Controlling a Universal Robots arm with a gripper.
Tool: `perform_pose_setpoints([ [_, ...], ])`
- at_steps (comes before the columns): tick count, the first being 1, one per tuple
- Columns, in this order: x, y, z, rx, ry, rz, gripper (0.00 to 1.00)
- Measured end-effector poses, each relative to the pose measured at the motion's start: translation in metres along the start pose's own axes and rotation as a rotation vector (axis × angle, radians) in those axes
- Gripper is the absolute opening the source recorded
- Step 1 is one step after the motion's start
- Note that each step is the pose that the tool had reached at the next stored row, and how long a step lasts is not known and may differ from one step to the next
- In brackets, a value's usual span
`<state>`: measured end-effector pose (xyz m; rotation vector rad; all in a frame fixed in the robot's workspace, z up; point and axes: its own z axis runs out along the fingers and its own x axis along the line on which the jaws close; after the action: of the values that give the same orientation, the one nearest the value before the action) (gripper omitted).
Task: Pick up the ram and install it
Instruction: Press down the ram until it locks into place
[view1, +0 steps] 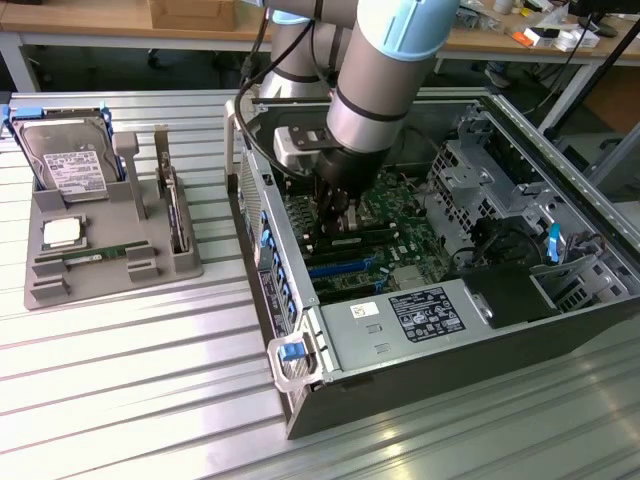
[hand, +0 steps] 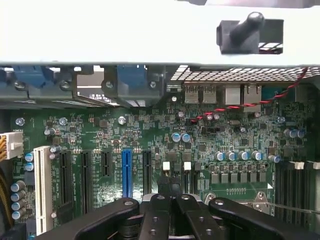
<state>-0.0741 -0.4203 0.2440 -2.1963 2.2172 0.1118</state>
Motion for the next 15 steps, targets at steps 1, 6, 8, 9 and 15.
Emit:
perform_pose_setpoints([
  [1,0.0,-0.0005,0.0002,-0.0001,0.0001,0.0,0.11],
  [6,0.001,-0.001,0.0078,-0.0001,0.0001,0.0,0.11],
  [8,0.001,-0.0012,0.0114,-0.0001,0.0004,0.0,0.11],
  [9,0.001,-0.0011,0.0122,-0.0002,0.0005,0.0,0.11],
  [15,0.0,-0.0009,0.0038,0.0006,-0.0011,0.0,0.11],
])
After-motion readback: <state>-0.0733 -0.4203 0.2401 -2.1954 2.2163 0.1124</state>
